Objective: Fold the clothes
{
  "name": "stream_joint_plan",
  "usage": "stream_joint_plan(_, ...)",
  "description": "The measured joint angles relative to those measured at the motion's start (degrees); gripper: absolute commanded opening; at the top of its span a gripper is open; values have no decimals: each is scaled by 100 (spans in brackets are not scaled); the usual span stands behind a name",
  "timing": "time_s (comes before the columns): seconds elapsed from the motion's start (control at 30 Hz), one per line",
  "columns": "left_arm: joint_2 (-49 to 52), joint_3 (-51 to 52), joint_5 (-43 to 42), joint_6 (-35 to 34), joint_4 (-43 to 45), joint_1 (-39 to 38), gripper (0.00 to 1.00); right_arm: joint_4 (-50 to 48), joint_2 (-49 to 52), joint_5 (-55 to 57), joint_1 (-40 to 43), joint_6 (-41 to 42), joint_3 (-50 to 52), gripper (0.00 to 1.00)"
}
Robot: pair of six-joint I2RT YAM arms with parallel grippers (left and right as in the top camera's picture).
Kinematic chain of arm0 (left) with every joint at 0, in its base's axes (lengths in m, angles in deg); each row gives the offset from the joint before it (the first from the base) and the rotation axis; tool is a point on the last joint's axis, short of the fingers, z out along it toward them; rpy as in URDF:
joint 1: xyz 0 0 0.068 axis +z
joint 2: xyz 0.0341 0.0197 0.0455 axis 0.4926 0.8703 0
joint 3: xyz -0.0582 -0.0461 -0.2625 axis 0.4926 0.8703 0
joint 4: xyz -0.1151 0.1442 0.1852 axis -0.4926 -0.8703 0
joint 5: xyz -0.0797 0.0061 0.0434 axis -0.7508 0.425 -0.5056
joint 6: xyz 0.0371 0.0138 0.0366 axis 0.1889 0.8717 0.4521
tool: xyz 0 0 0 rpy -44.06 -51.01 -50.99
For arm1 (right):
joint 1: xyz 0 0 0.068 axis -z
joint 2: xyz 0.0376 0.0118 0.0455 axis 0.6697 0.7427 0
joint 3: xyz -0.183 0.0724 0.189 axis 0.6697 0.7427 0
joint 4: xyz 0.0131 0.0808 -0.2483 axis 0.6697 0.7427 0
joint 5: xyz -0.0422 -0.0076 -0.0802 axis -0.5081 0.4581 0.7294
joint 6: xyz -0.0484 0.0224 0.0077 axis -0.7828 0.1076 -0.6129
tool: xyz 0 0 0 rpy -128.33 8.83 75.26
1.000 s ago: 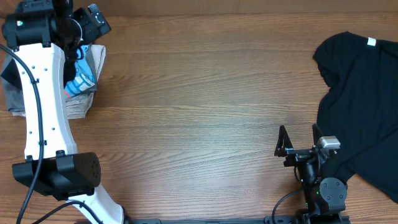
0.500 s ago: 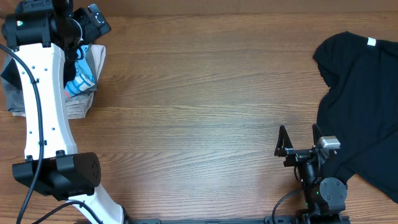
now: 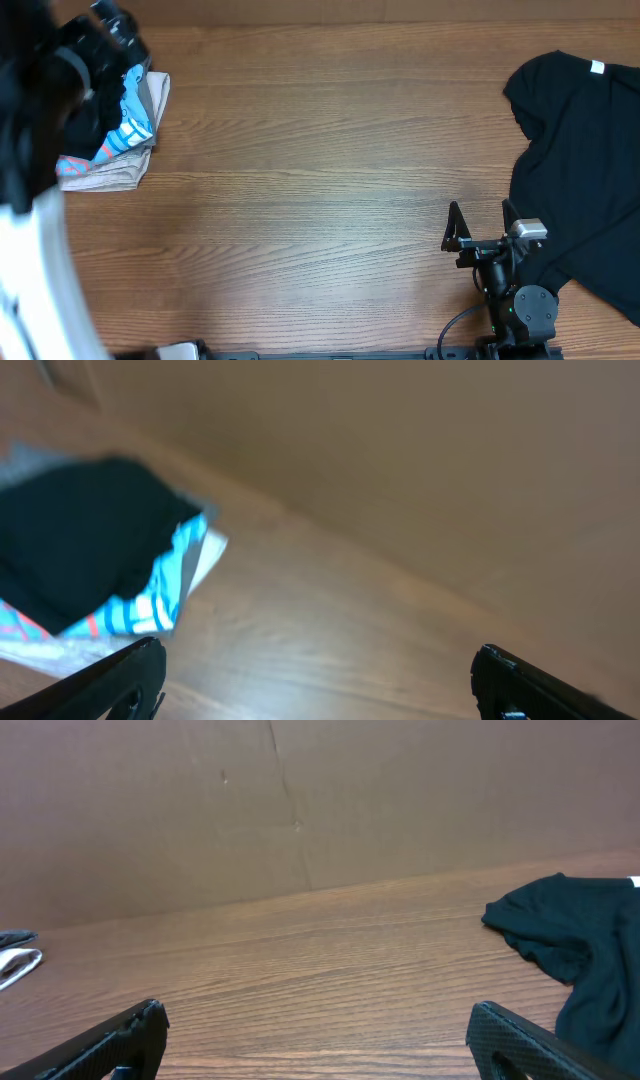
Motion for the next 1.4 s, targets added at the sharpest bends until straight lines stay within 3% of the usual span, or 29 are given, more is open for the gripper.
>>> stream_joint_plan(0.4,-2334,-74,0,0,-7,0,100,2,0,0,2,-2,0,100)
stream_joint_plan(0.7,-2400,-70,0,0,-439,0,100,2,0,2,0,-2,0,100)
stream_joint_plan(1.1,-2542,-44,44,22,-2629,0,100,4,0,0,2,0,0,100)
stream_joint_plan(1.4,-3176,149,-229,192,-2699,0,100,4,-2,0,2,0,0,100)
